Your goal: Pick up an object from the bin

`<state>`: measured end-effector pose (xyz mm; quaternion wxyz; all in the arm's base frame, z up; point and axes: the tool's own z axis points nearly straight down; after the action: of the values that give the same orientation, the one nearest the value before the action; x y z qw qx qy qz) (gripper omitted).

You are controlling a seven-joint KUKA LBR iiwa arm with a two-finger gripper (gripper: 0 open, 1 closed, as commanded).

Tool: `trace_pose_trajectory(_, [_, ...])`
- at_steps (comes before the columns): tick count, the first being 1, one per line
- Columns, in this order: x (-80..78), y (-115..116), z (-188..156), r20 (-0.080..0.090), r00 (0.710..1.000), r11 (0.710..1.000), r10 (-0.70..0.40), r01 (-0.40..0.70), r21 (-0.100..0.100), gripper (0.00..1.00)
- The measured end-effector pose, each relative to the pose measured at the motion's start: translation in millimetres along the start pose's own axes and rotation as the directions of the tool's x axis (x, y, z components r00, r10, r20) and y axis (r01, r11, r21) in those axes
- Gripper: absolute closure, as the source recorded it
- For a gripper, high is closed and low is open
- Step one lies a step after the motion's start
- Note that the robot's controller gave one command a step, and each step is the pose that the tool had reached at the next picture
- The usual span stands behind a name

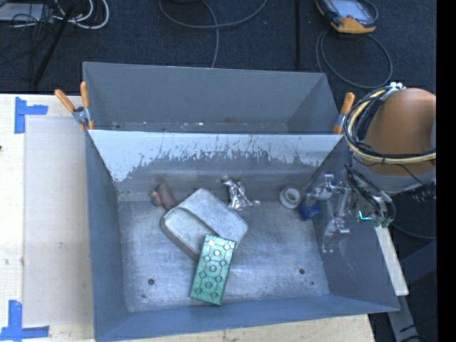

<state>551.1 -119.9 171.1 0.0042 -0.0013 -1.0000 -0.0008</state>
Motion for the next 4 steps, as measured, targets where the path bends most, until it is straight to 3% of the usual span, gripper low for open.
trace_pose_trajectory(1, [-3.8,51,-31,0.011,1.0,1.0,-0.012,0.012,-0.001,0.0])
trace_pose_trajectory(2, [-45.9,115,78,0.004,0.98,0.98,0.197,-0.197,-0.002,0.0])
trace_pose_trajectory(3, [-53.8,134,96,0.017,0.928,0.928,0.371,-0.371,-0.001,0.0])
trace_pose_trajectory(4, [-71.0,145,89,0.008,0.884,0.884,0.468,-0.468,-0.003,0.0])
